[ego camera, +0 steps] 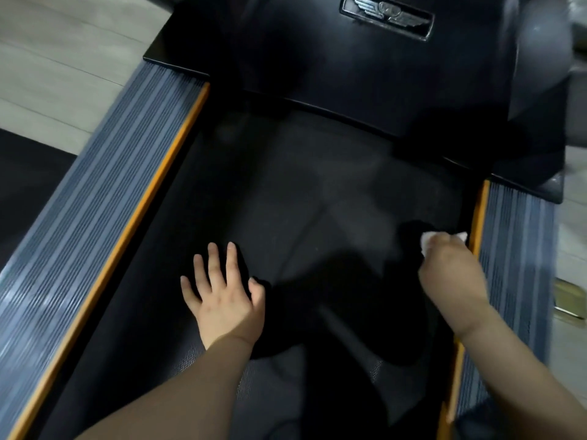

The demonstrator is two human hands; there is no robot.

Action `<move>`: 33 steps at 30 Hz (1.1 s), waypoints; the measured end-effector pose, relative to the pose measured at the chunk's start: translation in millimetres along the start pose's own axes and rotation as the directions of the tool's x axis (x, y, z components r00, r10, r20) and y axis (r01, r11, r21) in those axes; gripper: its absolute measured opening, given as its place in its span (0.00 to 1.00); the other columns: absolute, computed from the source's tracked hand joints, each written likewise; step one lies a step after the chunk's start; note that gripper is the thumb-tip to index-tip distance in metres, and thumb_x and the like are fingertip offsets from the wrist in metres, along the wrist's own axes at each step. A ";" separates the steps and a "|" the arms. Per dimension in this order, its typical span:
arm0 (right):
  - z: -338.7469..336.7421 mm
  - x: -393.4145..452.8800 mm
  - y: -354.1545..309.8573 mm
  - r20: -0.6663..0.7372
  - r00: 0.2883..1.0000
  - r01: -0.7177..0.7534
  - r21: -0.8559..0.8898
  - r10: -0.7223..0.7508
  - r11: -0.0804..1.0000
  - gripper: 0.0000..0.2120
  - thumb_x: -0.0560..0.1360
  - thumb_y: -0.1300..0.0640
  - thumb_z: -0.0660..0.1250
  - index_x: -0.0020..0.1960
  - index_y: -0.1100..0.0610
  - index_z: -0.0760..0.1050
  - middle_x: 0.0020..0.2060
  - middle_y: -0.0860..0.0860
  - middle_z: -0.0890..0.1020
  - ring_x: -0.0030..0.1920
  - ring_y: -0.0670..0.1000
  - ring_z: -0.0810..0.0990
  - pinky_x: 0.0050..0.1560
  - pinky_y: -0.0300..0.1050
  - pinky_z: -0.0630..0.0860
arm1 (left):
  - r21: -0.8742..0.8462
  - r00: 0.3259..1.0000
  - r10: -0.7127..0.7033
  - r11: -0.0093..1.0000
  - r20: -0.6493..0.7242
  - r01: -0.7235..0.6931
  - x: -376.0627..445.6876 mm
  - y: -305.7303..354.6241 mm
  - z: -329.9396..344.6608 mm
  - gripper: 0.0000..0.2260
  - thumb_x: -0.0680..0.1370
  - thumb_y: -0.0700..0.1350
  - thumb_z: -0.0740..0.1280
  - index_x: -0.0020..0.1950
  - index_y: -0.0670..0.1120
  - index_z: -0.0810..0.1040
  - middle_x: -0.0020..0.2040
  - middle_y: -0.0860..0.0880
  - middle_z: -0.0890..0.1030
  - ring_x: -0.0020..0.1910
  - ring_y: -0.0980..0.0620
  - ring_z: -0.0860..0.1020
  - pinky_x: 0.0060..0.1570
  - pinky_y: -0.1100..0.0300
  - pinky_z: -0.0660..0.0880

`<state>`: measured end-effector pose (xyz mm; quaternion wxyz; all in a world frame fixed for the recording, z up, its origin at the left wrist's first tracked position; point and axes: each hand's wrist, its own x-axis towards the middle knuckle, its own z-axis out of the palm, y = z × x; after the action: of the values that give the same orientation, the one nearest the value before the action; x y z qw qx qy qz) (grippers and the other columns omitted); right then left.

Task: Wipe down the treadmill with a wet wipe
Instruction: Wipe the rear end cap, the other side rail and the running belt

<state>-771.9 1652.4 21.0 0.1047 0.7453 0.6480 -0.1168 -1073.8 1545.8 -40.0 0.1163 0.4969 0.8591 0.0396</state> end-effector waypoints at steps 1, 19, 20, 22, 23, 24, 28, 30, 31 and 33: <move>-1.4 11.3 -15.6 -0.027 0.998 0.056 -0.021 -0.056 0.998 0.10 0.74 0.68 0.62 0.55 0.68 0.74 0.51 0.66 0.77 0.39 0.61 0.79 0.29 0.41 0.68 | 0.000 1.000 0.000 1.000 0.005 0.000 0.1 0.2 -0.5 0.32 0.75 0.56 0.52 0.80 0.53 0.55 0.81 0.46 0.56 0.80 0.44 0.51 0.76 0.39 0.45; 25.8 32.6 -64.0 -0.297 0.844 0.447 -0.069 -0.446 0.892 0.07 0.75 0.58 0.56 0.47 0.51 0.73 0.42 0.55 0.78 0.41 0.57 0.80 0.38 0.45 0.74 | -0.025 0.999 0.015 1.000 -0.052 -0.016 -0.4 -0.8 2.8 0.30 0.77 0.56 0.52 0.80 0.51 0.58 0.80 0.45 0.57 0.80 0.42 0.51 0.76 0.38 0.45; 24.7 22.7 -24.9 -0.271 0.876 0.385 -0.106 -0.399 0.917 0.08 0.75 0.61 0.56 0.47 0.54 0.73 0.40 0.57 0.78 0.40 0.58 0.80 0.34 0.42 0.73 | -0.024 0.998 0.018 1.000 -0.053 -0.020 -1.1 -1.0 2.7 0.30 0.77 0.56 0.52 0.80 0.51 0.58 0.81 0.45 0.57 0.80 0.42 0.51 0.76 0.38 0.45; 18.5 -5.2 24.4 -0.147 0.954 0.240 -0.147 -0.261 0.960 0.04 0.77 0.66 0.60 0.47 0.60 0.73 0.39 0.58 0.77 0.37 0.57 0.79 0.27 0.36 0.65 | -0.021 0.998 0.023 0.999 -0.056 -0.024 -1.4 -1.3 2.5 0.30 0.78 0.56 0.52 0.80 0.51 0.57 0.81 0.45 0.56 0.80 0.42 0.51 0.76 0.38 0.45; 16.5 -14.0 30.5 -0.016 0.975 0.213 -0.195 -0.220 0.958 0.04 0.78 0.66 0.61 0.51 0.62 0.74 0.42 0.60 0.77 0.38 0.56 0.79 0.28 0.36 0.66 | -0.022 0.998 0.022 0.999 -0.056 -0.023 -1.1 -1.2 2.6 0.30 0.78 0.56 0.52 0.80 0.51 0.57 0.81 0.45 0.56 0.80 0.42 0.51 0.76 0.38 0.44; 21.1 -19.1 30.3 0.047 0.971 0.240 -0.167 -0.236 0.956 0.07 0.78 0.68 0.60 0.55 0.65 0.73 0.48 0.62 0.77 0.43 0.57 0.79 0.33 0.39 0.71 | -0.022 0.998 0.022 0.999 -0.055 -0.023 -0.8 -0.3 2.9 0.30 0.78 0.56 0.52 0.80 0.51 0.57 0.81 0.45 0.56 0.80 0.42 0.50 0.76 0.38 0.44; 13.3 7.9 -58.0 -0.076 0.987 0.142 0.013 -0.140 0.990 0.08 0.68 0.71 0.62 0.46 0.72 0.74 0.41 0.71 0.77 0.40 0.65 0.80 0.41 0.52 0.78 | -0.029 0.998 0.020 0.999 -0.056 -0.022 -1.5 -0.9 3.1 0.29 0.78 0.54 0.51 0.80 0.51 0.57 0.81 0.45 0.56 0.80 0.42 0.50 0.76 0.38 0.44; 16.6 29.3 -113.6 -0.196 0.963 0.207 0.101 -0.185 0.973 0.11 0.69 0.67 0.62 0.50 0.68 0.75 0.44 0.68 0.80 0.43 0.65 0.81 0.43 0.49 0.78 | -0.035 0.998 0.022 0.999 -0.056 -0.024 -1.2 -0.8 2.6 0.29 0.78 0.53 0.51 0.80 0.51 0.58 0.80 0.45 0.57 0.80 0.42 0.51 0.76 0.38 0.44; 14.5 29.7 -147.5 -0.132 0.937 0.339 0.129 -0.322 0.932 0.10 0.73 0.65 0.62 0.53 0.64 0.75 0.47 0.64 0.81 0.47 0.63 0.81 0.44 0.47 0.76 | -0.037 0.998 0.020 0.999 -0.055 -0.022 -0.9 -1.1 2.3 0.29 0.78 0.52 0.52 0.80 0.51 0.58 0.80 0.45 0.57 0.80 0.42 0.51 0.76 0.38 0.45; 7.6 16.3 -205.5 0.014 0.764 0.628 0.212 -0.645 0.749 0.07 0.76 0.63 0.62 0.52 0.59 0.77 0.50 0.57 0.81 0.50 0.58 0.79 0.44 0.43 0.72 | -0.037 0.999 0.019 0.999 -0.046 -0.021 -0.8 -1.9 1.6 0.29 0.77 0.51 0.52 0.79 0.50 0.59 0.80 0.45 0.57 0.80 0.42 0.51 0.76 0.38 0.45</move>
<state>-973.5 1693.8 7.8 0.0132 0.4805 0.8433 -0.2405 -1074.6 1544.1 -41.8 0.1055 0.5020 0.8557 0.0679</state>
